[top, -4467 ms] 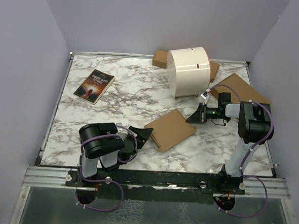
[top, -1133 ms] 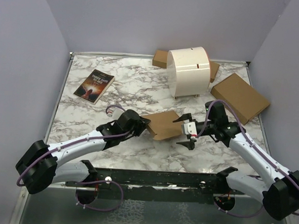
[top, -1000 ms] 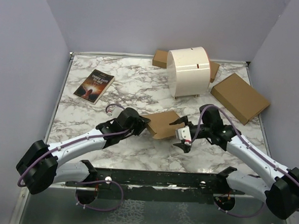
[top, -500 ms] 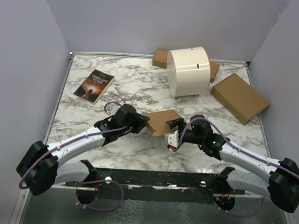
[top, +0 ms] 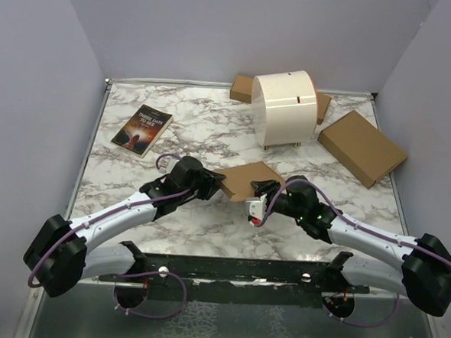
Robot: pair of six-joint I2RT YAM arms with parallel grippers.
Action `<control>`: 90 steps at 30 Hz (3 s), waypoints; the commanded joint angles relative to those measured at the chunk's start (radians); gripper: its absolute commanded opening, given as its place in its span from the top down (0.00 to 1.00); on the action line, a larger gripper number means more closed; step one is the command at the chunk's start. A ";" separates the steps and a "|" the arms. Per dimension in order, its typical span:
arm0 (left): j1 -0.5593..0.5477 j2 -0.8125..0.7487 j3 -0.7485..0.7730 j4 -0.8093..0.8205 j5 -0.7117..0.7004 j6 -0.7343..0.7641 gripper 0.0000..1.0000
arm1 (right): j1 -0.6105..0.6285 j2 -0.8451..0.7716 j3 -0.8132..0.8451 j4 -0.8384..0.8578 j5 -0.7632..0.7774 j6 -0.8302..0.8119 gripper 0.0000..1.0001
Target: Fold the paper box
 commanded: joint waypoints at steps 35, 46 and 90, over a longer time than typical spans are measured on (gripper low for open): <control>0.006 -0.453 0.026 0.180 -0.113 0.913 0.12 | -0.227 0.046 0.413 -0.386 -0.352 0.576 0.71; 0.006 -0.506 -0.192 0.440 0.143 1.130 0.04 | -0.507 0.175 0.409 -0.321 -0.982 1.228 0.71; 0.006 0.073 -0.127 0.366 0.157 0.893 0.10 | -0.632 0.345 0.227 -0.237 -0.349 1.324 0.01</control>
